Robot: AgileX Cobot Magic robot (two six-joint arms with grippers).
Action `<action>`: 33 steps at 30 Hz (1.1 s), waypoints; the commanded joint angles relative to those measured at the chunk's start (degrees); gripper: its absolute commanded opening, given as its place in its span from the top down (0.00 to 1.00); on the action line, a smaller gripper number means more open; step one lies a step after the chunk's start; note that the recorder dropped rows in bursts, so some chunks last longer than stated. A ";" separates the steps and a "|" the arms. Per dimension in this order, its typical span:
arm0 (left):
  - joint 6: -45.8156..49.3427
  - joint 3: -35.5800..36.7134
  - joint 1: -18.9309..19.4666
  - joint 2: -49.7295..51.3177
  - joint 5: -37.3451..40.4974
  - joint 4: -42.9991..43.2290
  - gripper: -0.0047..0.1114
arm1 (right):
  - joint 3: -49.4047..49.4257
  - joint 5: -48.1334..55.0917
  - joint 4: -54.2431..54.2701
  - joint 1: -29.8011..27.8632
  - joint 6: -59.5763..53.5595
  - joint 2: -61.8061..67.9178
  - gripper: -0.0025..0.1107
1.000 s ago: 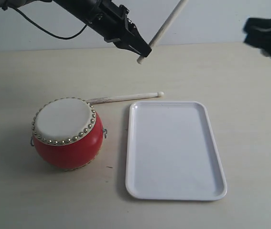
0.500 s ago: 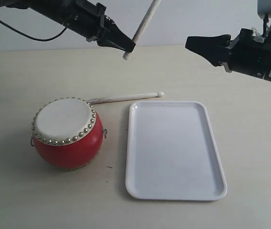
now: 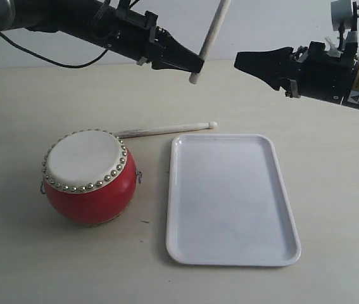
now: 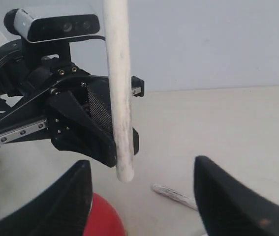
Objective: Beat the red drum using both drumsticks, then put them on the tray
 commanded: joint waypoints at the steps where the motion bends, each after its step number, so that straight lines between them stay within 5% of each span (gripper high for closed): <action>1: 0.64 0.21 -1.63 -0.91 0.05 -1.76 0.96 | -0.57 -0.85 -0.28 2.11 1.12 -0.79 0.38; 33: 2.01 4.14 -6.67 -0.91 0.05 -6.51 0.96 | -0.57 -0.85 4.39 3.50 -4.62 -0.79 0.38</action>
